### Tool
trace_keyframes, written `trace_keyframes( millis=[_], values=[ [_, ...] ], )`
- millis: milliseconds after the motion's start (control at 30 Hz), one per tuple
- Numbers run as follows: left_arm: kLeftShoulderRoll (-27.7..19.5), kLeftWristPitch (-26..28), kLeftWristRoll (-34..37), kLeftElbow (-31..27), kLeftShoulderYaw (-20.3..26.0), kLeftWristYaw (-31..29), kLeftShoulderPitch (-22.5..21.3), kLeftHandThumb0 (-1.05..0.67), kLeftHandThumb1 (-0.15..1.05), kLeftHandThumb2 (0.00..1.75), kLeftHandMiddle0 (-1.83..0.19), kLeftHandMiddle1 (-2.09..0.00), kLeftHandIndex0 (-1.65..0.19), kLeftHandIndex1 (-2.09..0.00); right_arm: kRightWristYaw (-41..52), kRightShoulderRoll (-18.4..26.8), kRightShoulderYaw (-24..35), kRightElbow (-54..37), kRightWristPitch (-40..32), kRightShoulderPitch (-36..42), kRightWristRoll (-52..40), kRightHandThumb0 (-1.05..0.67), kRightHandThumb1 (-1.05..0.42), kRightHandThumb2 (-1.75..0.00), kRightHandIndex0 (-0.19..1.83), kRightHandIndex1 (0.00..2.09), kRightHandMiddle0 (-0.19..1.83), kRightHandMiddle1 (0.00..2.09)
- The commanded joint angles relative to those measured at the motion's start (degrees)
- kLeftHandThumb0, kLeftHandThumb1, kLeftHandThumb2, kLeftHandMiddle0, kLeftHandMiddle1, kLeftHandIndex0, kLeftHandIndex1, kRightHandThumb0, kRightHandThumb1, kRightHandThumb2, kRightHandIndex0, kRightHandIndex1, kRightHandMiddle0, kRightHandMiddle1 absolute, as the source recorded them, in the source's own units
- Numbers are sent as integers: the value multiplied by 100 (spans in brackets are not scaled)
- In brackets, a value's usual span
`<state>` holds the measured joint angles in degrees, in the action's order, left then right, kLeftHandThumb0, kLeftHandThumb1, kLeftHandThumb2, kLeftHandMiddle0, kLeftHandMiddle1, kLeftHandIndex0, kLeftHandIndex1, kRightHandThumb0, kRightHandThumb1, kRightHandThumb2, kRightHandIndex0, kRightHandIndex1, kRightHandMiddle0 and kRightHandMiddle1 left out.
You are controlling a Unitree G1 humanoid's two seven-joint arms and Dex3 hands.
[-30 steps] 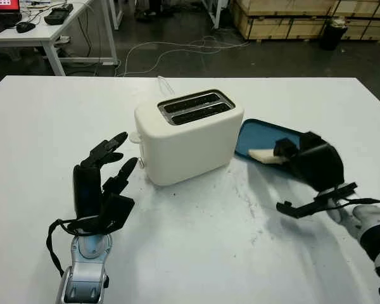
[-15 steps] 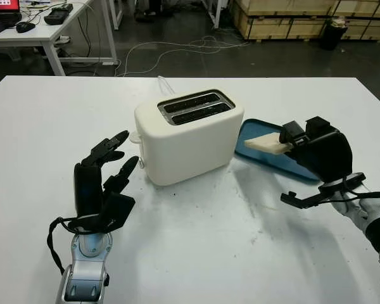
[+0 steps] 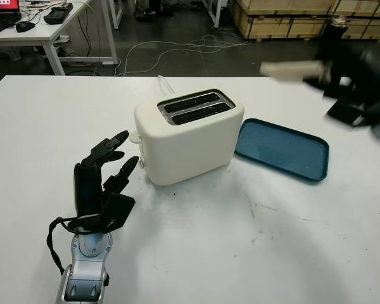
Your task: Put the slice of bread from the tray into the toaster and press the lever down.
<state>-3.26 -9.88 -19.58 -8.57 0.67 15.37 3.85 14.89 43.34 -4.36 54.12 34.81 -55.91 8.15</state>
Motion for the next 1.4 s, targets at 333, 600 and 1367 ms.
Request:
trace_keyframes(
  millis=[333, 600, 1367],
  values=[
    [-21, -48, 14, 18, 40, -6, -71, -38, 92, 17, -47, -103, -75, -11, 2263, -840, -35, 380, -2037, -1920, -266, -40, -92, -5, 94, 173, 82, 164],
    [-26, -67, -12, 23, 47, 19, -64, -39, 92, 16, -48, -105, -76, -12, 2472, -1727, -403, 845, -2291, -2344, 142, -44, -92, -11, 110, 175, 93, 174],
    [-8, -74, 15, 27, 10, -8, 9, -39, 92, 18, -47, -103, -74, -12, 2108, -2365, -802, 1412, -2377, -2103, 748, -43, -92, -17, 107, 175, 90, 175]
  ],
)
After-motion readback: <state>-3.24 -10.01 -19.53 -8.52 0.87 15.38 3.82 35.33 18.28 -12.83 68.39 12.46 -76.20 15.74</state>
